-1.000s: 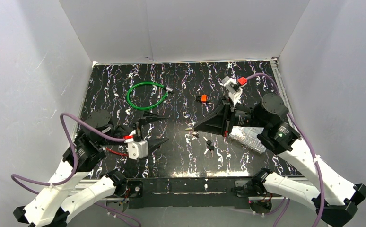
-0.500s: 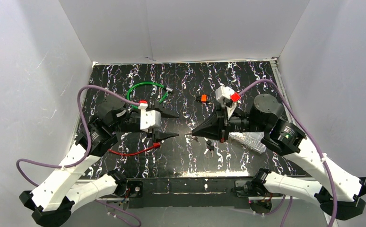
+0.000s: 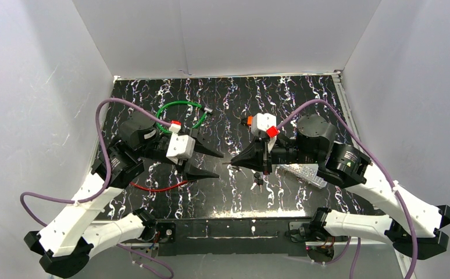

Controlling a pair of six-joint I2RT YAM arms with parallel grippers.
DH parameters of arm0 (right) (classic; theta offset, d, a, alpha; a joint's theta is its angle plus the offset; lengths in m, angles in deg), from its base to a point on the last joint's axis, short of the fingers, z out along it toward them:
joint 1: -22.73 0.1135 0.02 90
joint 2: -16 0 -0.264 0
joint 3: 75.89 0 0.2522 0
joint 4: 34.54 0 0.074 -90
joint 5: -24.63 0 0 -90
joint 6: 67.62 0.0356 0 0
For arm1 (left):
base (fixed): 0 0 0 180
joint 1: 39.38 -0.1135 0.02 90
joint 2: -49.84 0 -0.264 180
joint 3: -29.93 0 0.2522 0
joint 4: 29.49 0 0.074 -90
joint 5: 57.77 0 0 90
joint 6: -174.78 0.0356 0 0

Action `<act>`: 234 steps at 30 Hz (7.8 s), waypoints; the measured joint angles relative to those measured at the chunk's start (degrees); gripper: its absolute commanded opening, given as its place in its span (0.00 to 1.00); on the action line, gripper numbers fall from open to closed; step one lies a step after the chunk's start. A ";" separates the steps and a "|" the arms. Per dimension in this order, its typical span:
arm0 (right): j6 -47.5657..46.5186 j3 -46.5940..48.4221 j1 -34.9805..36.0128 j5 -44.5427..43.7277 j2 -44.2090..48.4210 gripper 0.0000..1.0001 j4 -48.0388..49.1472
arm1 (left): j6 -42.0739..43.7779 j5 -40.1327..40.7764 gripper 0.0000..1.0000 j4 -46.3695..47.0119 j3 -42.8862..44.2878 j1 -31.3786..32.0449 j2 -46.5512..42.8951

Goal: Unlock with the key
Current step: Pick up the lock from the center of the board.

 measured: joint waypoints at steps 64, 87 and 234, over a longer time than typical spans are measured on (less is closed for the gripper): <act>48.87 -12.25 -14.21 10.80 -5.60 0.58 32.55 | 94.69 18.32 0.00 -0.57 -23.37 1.90 -16.67; 51.27 -16.62 -14.24 15.77 -4.32 0.44 33.93 | 98.96 19.45 0.00 9.97 -23.03 1.90 -13.67; 34.02 -22.74 -17.67 -6.15 12.94 0.01 2.84 | 54.58 25.38 0.64 -24.15 21.80 -18.91 69.29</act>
